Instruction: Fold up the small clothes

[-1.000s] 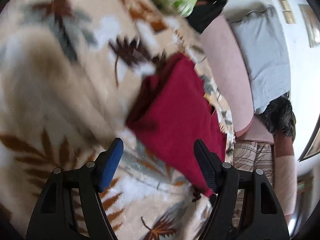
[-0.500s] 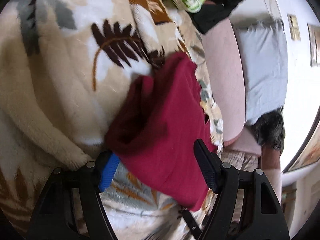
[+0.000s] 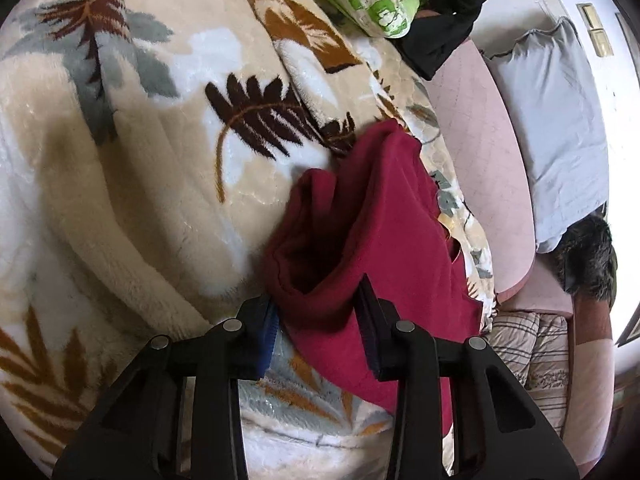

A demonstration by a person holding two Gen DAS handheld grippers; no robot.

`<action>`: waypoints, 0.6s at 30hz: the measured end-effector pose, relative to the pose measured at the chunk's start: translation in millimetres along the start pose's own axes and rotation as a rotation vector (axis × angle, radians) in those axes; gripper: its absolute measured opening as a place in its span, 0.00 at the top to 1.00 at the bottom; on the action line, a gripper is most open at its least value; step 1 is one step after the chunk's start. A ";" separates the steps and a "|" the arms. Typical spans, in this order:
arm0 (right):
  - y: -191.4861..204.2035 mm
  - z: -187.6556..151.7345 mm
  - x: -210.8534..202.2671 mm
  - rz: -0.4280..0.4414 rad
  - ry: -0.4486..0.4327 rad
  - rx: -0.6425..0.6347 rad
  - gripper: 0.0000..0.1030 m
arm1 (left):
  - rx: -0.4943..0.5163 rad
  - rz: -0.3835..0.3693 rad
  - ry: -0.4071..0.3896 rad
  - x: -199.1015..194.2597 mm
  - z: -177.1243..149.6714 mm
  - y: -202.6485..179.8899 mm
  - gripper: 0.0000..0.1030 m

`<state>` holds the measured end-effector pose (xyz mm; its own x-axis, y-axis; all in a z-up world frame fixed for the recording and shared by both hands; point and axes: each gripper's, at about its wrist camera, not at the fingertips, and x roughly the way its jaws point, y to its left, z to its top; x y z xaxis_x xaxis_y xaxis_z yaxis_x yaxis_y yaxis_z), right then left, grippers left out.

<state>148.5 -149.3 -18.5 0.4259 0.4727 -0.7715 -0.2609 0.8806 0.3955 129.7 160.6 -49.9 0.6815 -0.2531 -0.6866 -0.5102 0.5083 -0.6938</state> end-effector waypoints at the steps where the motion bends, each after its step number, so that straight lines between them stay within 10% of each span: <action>1: -1.7 0.2 -0.3 0.002 -0.001 0.008 0.61 | -0.010 -0.002 0.001 3.0 -0.2 0.1 0.66; 7: -3.8 0.0 -2.3 -0.005 -0.008 0.019 0.61 | 0.067 0.031 -0.065 -7.1 -5.4 -17.0 0.86; 13: -12.7 13.8 -32.5 -0.008 -0.130 0.002 0.61 | 0.353 0.084 -0.213 -26.6 -33.7 -72.0 0.88; 18: -14.1 59.9 -42.0 0.119 -0.158 -0.003 0.58 | 0.361 0.082 -0.194 -24.1 -45.5 -68.4 0.88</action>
<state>186.2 -179.7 38.2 0.5220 0.5733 -0.6315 -0.3206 0.8180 0.4776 124.3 94.6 4.3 0.7500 -0.0575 -0.6589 -0.3740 0.7847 -0.4942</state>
